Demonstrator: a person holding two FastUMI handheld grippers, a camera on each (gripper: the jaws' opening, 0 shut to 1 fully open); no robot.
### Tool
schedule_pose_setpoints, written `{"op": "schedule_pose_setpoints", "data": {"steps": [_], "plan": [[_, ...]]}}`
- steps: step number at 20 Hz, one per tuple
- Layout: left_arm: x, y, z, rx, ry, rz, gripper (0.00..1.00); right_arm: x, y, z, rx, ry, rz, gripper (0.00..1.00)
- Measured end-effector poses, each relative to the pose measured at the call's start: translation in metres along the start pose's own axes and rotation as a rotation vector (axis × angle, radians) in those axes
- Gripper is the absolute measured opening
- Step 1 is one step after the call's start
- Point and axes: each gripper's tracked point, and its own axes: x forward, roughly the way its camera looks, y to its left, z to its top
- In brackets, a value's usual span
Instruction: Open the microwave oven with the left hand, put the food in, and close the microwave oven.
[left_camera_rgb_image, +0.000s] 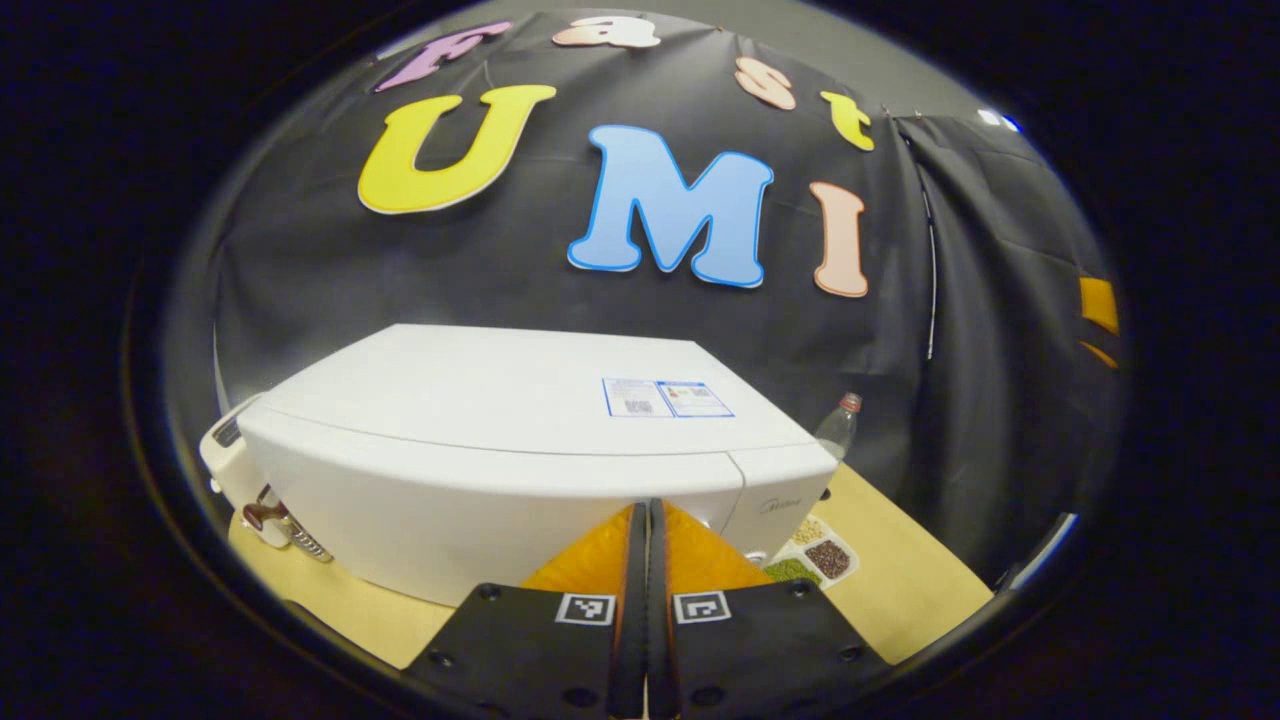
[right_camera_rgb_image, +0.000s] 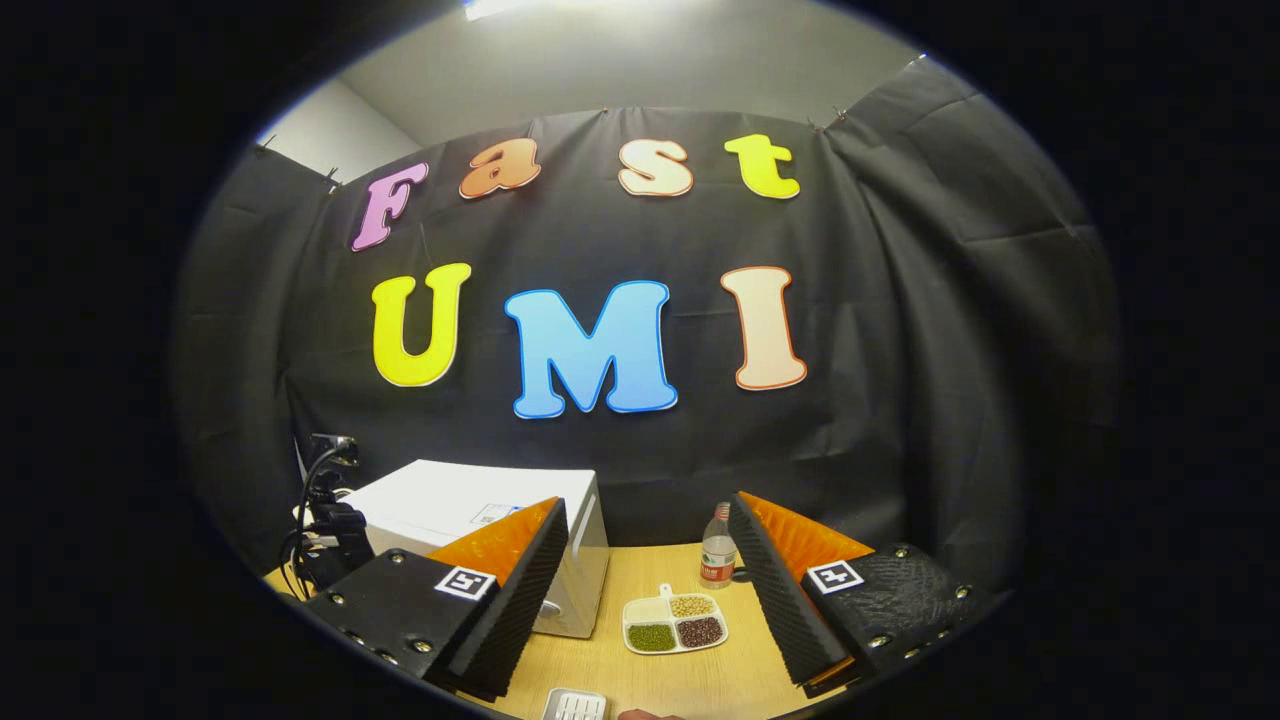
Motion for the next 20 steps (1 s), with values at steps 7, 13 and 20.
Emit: {"op": "schedule_pose_setpoints", "data": {"steps": [7, 13, 20], "plan": [[-0.173, 0.018, 0.177, 0.112, -0.352, 0.129, 0.65, -0.016, 0.031, 0.044, -0.014, -0.079, -0.012, 0.97], [-0.268, 0.047, 0.202, 0.085, -0.407, 0.146, 0.96, -0.042, 0.076, 0.068, -0.016, -0.118, 0.011, 0.97], [-0.295, 0.057, 0.202, 0.109, -0.405, 0.091, 0.94, -0.071, 0.105, 0.069, -0.013, -0.115, -0.005, 0.97]]}}
